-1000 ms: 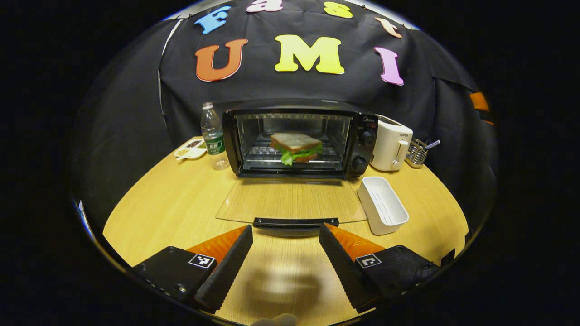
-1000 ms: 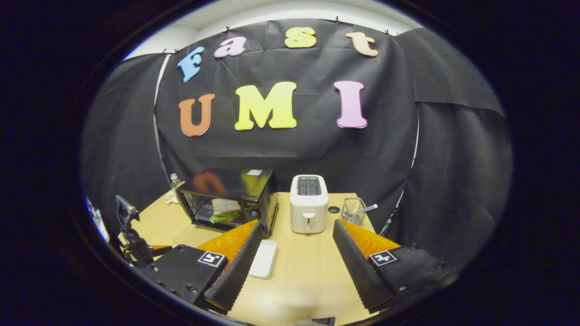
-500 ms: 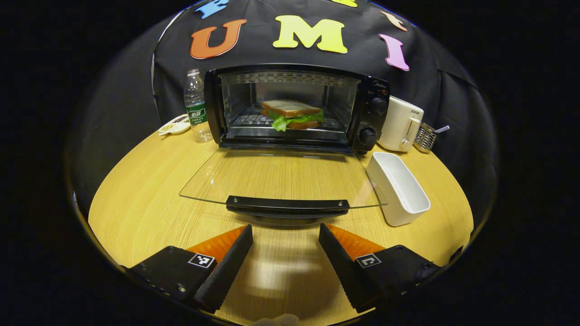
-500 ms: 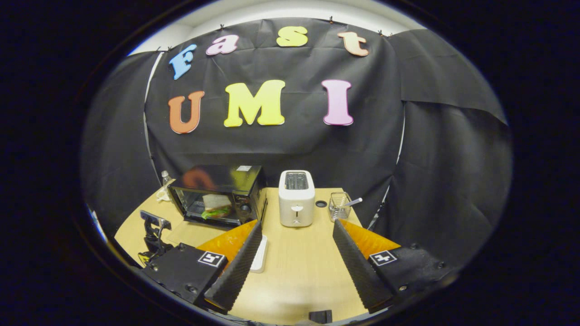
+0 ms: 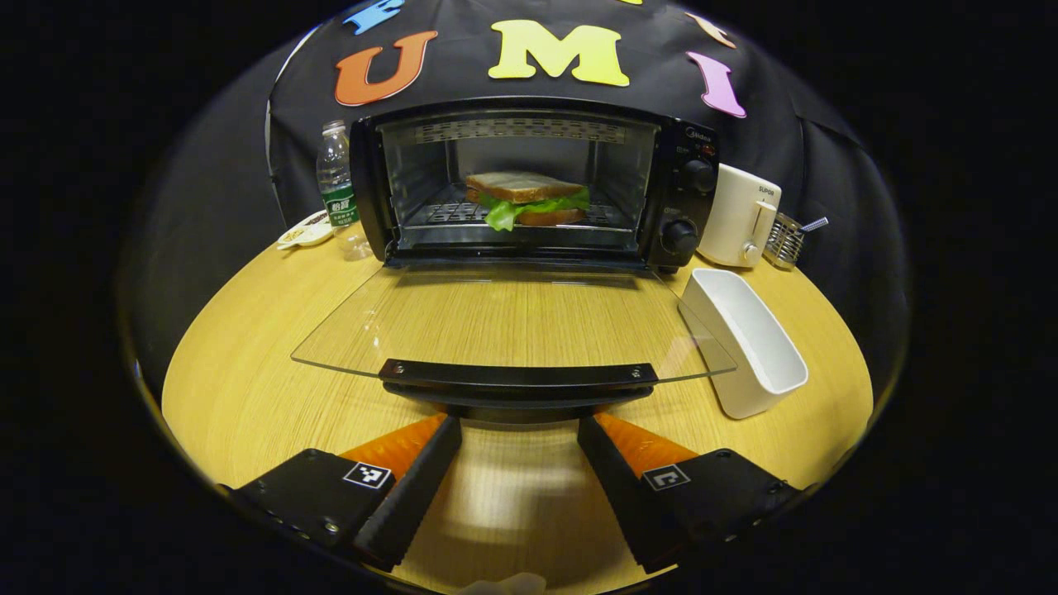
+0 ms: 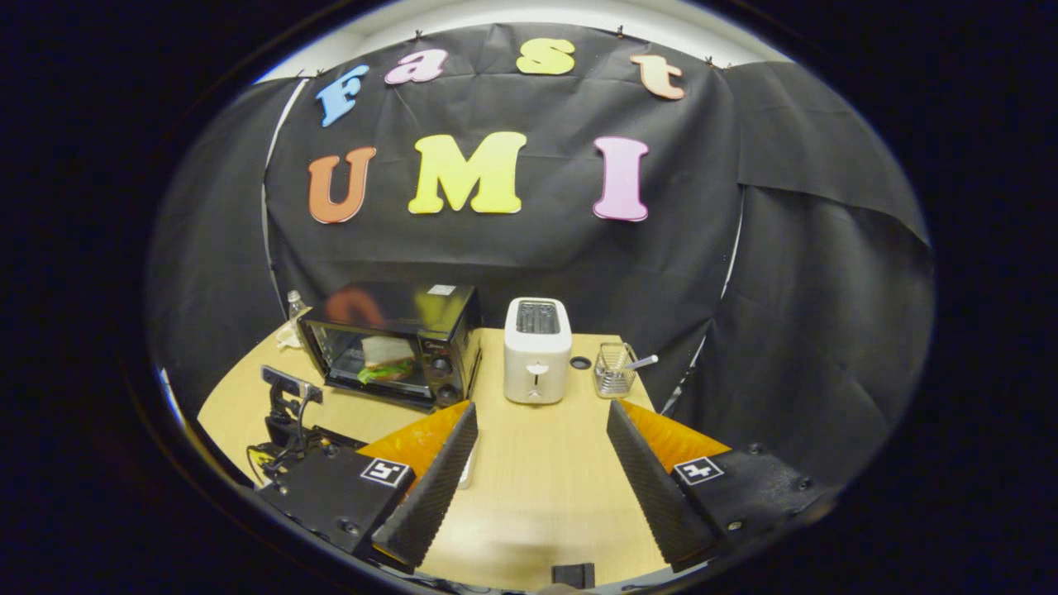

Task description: Open the electric oven with the left hand, put the food in, and close the electric oven.

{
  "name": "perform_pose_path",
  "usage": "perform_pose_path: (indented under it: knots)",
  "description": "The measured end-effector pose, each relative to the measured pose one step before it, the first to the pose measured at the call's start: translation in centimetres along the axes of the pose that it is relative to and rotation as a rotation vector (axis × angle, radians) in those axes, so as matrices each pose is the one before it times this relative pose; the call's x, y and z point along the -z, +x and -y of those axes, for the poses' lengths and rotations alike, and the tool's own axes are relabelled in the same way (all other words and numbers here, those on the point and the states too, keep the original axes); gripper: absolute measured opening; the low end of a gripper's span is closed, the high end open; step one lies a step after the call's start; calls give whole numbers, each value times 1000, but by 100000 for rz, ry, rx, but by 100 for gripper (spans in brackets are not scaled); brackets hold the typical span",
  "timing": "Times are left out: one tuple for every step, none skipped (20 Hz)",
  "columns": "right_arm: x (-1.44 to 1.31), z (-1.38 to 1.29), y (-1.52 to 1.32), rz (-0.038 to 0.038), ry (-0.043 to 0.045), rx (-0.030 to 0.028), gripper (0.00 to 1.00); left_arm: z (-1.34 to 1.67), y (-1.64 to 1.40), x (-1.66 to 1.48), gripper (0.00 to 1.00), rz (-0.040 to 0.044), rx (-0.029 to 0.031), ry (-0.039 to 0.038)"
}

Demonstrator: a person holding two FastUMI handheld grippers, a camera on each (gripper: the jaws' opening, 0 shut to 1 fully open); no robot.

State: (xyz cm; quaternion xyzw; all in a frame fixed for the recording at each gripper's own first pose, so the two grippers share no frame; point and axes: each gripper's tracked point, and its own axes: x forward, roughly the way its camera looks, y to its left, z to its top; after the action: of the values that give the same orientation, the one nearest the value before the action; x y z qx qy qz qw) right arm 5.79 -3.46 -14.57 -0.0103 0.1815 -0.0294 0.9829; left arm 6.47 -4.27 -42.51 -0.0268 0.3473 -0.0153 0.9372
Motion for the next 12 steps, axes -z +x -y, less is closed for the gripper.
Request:
perform_pose_path:
  knots:
    - [65,-33,96,-270,-139,-152,100,-79,-60,-103,94,82,151,-206]
    - [63,29,100,-412,68,9,100,-151,-20,-48,95,-9,-284,97]
    - [-11,52,202,-135,171,6,100,-76,47,3,95,-324,57,-195]
    - [-12,78,135,-202,318,119,100,-11,6,-58,96,-590,134,-491]
    - [71,-58,57,-203,265,-255,90,54,-64,-67,97,-298,7,-684]
    - [14,-99,66,-133,33,-216,100,133,-108,-197,97,-114,584,-842]
    - [39,-32,171,-196,-12,-322,100,138,-114,-313,97,78,378,-323]
    - [-12,-9,20,-148,-88,-231,100,84,-294,-331,100,214,407,-919]
    - [13,-54,155,-43,-114,-177,100,146,-271,-589,95,1095,541,-1152]
    - [-2,90,160,-288,10,-148,100,165,-161,-695,94,1328,451,-592]
    - [151,-8,48,-484,287,-49,100,37,-199,-723,94,1159,17,-238]
    - [55,-102,103,-534,338,-484,100,12,-226,-783,94,1196,341,-121]
